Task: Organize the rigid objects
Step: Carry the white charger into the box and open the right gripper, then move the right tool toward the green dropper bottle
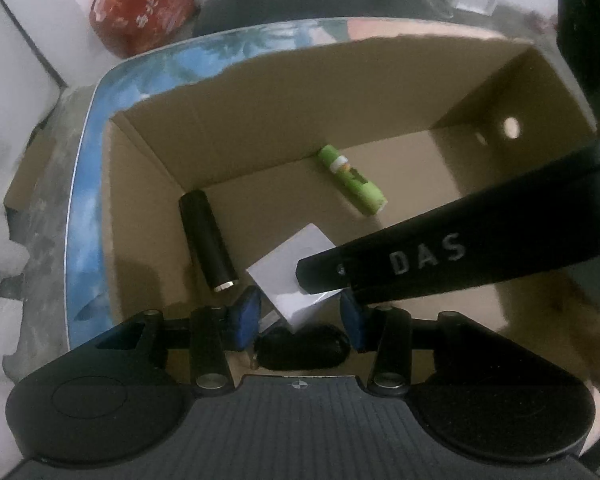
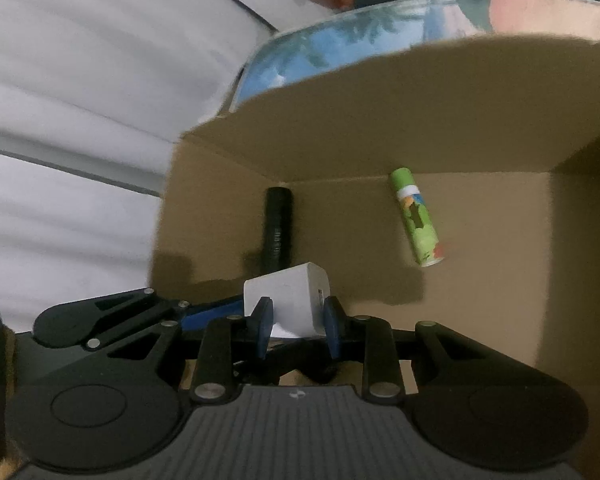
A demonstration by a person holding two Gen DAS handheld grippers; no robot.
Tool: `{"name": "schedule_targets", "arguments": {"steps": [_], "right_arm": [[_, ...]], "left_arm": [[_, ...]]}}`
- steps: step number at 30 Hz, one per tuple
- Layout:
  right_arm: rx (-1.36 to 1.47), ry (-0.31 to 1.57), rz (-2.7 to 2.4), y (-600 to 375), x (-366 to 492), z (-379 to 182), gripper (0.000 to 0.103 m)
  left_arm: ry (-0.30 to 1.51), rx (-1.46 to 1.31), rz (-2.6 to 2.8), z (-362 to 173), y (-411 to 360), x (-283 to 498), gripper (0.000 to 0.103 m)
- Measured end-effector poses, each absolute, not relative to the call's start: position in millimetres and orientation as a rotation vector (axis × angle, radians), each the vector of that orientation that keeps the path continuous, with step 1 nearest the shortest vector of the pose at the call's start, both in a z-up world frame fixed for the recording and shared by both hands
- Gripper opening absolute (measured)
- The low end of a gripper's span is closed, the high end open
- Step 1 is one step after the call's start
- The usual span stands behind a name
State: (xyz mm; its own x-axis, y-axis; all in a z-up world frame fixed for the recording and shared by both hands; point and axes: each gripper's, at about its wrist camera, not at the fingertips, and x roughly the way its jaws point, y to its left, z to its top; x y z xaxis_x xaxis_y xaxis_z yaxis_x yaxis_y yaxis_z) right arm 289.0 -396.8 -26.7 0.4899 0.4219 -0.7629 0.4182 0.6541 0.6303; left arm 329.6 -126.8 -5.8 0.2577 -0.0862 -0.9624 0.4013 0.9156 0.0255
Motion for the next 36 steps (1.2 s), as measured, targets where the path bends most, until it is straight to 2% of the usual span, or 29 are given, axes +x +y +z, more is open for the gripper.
{"name": "schedule_targets", "arguments": {"steps": [6, 11, 16, 18, 20, 23, 27, 33, 36], "right_arm": [[0.871, 1.113, -0.014, -392.3, 296.8, -36.0, 0.031], [0.875, 1.052, -0.047, -391.4, 281.5, -19.0, 0.031], [0.848, 0.867, -0.042, -386.5, 220.5, 40.9, 0.032], [0.79, 0.782, -0.038, -376.7, 186.9, 70.9, 0.035], [0.724, 0.7, -0.026, -363.2, 148.3, 98.0, 0.044], [0.62, 0.605, -0.025, -338.3, 88.5, 120.3, 0.047], [0.519, 0.596, -0.059, -306.0, 49.9, 118.5, 0.047], [0.489, 0.694, -0.107, -274.0, 35.7, 65.8, 0.047], [0.506, 0.72, -0.116, -275.8, 38.5, 50.0, 0.043]], "left_arm": [[1.245, 0.239, -0.328, 4.1, -124.4, 331.4, 0.046], [1.203, 0.185, -0.325, 29.1, -111.3, 314.6, 0.047], [1.059, 0.157, -0.393, 71.1, -100.3, 278.0, 0.051], [0.98, 0.144, -0.43, 88.1, -94.3, 249.4, 0.052], [0.903, 0.142, -0.469, 97.6, -89.7, 220.3, 0.053], [0.798, 0.172, -0.521, 98.9, -89.1, 172.4, 0.054], [0.731, 0.207, -0.571, 77.9, -96.8, 127.4, 0.054], [0.741, 0.256, -0.595, 35.5, -120.7, 92.4, 0.054], [0.745, 0.263, -0.581, 22.5, -126.9, 85.9, 0.053]]}}
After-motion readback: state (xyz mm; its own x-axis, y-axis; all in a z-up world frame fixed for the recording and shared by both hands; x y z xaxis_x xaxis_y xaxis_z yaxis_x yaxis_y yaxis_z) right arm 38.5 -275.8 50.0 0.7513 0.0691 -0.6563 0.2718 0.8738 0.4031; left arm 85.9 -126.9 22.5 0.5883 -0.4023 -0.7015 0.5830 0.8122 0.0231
